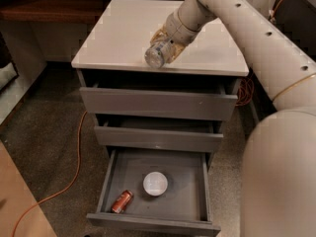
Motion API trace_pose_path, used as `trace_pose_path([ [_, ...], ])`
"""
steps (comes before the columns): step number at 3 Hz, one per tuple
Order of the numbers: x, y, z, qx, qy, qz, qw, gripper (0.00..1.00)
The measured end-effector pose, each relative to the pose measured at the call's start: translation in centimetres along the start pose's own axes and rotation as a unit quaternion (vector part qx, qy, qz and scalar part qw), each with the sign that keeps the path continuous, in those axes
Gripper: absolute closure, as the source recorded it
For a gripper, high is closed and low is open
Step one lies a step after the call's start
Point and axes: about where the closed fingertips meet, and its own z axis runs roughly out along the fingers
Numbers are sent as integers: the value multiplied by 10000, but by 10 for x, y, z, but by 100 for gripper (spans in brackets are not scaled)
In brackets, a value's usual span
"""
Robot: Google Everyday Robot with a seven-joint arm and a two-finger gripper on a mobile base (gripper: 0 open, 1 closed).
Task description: Pick blue plastic bottle from bottom drawer and place on counter
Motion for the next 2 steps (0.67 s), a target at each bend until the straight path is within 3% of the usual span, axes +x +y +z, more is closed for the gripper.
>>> trace_pose_path([
  [1,11,-4,5,-176,-22,130,9998,60],
  [2,17,-7,9,-372,-10,177,9991,29],
])
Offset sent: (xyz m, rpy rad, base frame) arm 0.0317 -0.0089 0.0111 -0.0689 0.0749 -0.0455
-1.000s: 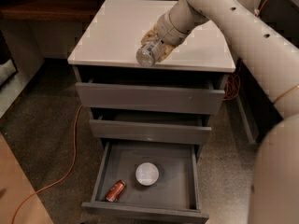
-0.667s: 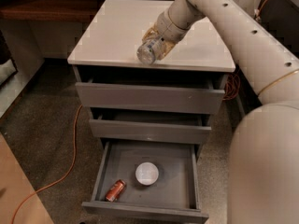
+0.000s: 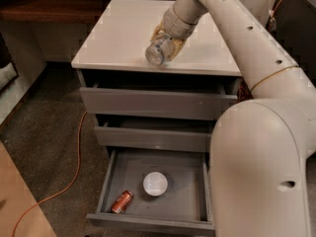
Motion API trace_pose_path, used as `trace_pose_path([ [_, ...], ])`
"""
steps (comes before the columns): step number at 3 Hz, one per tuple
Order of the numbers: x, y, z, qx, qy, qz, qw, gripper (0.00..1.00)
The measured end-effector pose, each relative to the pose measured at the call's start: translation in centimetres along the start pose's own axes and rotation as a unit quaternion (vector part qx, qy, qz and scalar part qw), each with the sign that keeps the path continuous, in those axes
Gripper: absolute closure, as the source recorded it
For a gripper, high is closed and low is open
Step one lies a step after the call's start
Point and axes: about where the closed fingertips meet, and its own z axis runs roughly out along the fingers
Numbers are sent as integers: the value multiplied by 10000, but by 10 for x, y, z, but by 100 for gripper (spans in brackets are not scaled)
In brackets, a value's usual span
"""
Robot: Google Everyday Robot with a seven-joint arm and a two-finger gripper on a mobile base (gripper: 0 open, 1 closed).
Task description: Pick blue plastic bottle from bottom drawer and place on counter
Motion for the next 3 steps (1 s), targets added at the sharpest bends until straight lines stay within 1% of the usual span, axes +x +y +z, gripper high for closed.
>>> trace_pose_path([
  [1,2,-1,2,-96,6,16,10000,5],
  [2,1,-1,5,-101,-3,14,9999,0],
  [3,1,-1,5,-101,-4,14,9999,0],
])
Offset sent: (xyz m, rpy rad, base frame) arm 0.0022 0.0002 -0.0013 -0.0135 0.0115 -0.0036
